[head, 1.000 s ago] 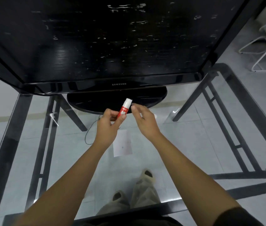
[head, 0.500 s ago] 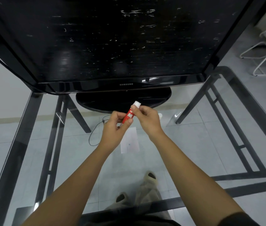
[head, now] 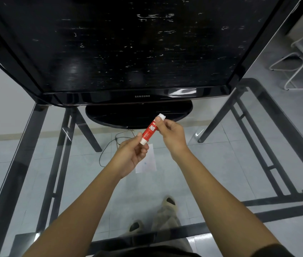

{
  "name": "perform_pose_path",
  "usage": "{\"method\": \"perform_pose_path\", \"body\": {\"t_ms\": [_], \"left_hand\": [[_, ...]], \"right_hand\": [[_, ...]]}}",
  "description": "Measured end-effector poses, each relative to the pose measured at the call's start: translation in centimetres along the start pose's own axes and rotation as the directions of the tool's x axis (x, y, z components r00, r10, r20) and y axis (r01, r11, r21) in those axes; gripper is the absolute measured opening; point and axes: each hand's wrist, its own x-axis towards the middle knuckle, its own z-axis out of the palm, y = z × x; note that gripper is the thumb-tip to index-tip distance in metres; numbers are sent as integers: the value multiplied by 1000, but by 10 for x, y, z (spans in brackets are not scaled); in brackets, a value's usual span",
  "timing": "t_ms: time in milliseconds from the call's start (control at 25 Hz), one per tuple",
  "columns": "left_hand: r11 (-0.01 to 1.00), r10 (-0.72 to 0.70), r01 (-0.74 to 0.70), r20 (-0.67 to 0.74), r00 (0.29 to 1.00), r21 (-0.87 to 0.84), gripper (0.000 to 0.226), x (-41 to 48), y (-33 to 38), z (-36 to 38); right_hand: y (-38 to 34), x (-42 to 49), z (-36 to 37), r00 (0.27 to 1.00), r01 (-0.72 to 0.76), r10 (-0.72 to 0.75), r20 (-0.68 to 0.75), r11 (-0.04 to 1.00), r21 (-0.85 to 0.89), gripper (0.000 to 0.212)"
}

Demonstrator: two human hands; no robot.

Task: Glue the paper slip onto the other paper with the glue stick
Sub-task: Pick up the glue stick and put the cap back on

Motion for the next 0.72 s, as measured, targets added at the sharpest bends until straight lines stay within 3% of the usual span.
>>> {"method": "perform_pose_path", "body": {"t_ms": [200,280,360,440,520,640,720], "left_hand": [[945,-317,325,-162,934,25,47,9,6,9],[925,-368,379,-182,912,25,50,10,7,12],[964,-258,266,-177,950,23,44,9,4,10],[1000,-28,27,-106,994,-8,29,7,-3,5],[979,168,-161,-52,984,122,19,2,-9,2],[949,195,-162,-99,976,271,27,5,-10,8],[976,36,-5,-137,990,219,38,9,-1,11]], "right_hand": [[0,-1,2,999,36,-36,20,999,-29,33],[1,-2,2,999,39,-38,8,998,-40,33],[0,-1,0,999,33,-33,-17,999,-36,31],[-2,1,-3,998,39,-40,-39,999,-33,28],[-5,2,-4,998,53,-53,-29,998,-16,23],[-8,5,-2,998,62,-62,-19,998,-2,22],[-10,6,0,998,61,-61,-14,998,5,20]]}}
